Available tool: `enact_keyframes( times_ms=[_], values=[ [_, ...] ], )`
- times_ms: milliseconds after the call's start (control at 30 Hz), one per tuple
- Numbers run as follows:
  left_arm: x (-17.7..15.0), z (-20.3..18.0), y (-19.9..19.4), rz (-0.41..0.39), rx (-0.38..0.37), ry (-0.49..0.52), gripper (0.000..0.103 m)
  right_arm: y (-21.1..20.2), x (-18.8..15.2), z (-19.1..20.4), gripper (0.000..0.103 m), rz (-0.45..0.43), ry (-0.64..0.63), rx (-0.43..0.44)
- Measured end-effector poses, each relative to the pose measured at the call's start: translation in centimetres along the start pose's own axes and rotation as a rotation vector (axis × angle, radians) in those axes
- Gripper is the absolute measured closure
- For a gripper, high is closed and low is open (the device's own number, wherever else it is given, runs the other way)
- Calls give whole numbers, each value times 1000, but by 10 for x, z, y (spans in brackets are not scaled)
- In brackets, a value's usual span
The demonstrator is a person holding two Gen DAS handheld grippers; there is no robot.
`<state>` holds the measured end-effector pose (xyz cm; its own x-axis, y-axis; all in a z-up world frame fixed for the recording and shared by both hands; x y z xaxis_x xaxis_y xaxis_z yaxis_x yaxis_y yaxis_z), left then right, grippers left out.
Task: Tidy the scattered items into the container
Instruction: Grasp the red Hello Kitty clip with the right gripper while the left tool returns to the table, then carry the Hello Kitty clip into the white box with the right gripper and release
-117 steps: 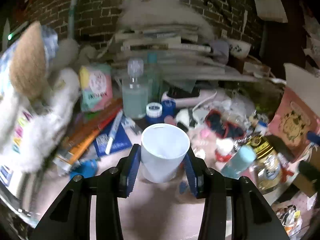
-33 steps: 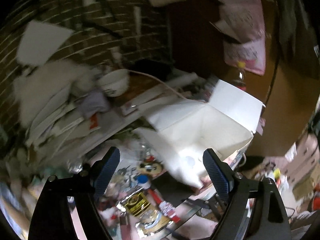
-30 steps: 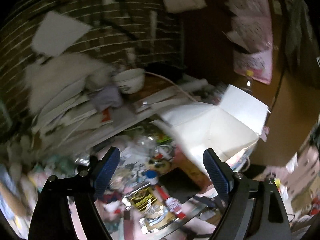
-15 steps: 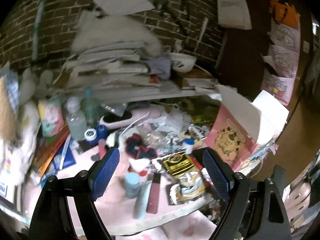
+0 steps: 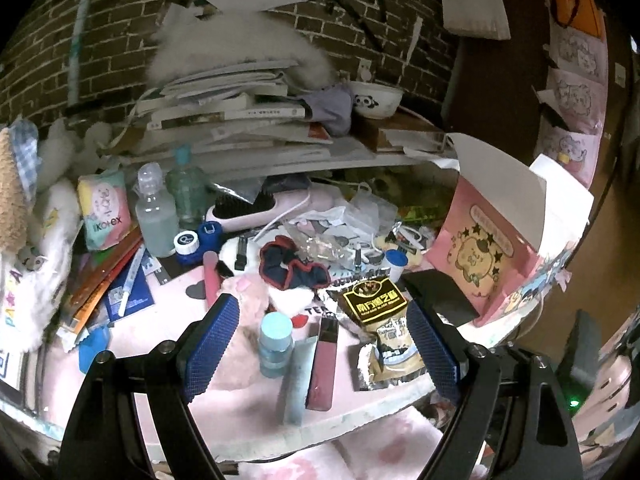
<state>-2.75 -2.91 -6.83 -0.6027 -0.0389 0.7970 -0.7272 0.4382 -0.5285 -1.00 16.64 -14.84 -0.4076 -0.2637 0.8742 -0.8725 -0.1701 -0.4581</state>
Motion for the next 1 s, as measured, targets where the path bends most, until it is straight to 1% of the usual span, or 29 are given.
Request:
enact_keyframes(
  times_ms=[67,167,233,367,733,867,1000],
  values=[
    [-1,0,2,5,-6,-3,19,-5,-1,-2,89,-3,2,-1],
    [-2,-1,5,12,-10,-8,19,-4,-6,-2,89,20,-6,0],
    [-2,-1,6,15,-10,-7,19,-4,-6,-2,89,7,-13,-13],
    [-2,-1,6,16,-6,-5,19,1,-5,0,88,-7,-15,-12],
    [-4,8,7,28,3,-14,19,11,-1,1,90,-30,19,5],
    [-5,9,7,24,-7,-23,19,3,2,4,90,-59,-8,-20],
    [-7,10,8,23,-8,-35,19,-6,11,3,90,-92,-15,-35]
  ],
)
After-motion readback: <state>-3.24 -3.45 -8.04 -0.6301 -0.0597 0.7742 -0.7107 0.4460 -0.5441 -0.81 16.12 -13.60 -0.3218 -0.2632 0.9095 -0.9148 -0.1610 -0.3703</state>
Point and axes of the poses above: each gripper's, at about its wrist camera, not at the fingertips, and y roughly the way its jaws point, z to its left, x to its top, the point moved 3 cm from there along y, roughly the way its jaws point, and after that the axes turned 12 degrees about -x, right-handed, at the moved point
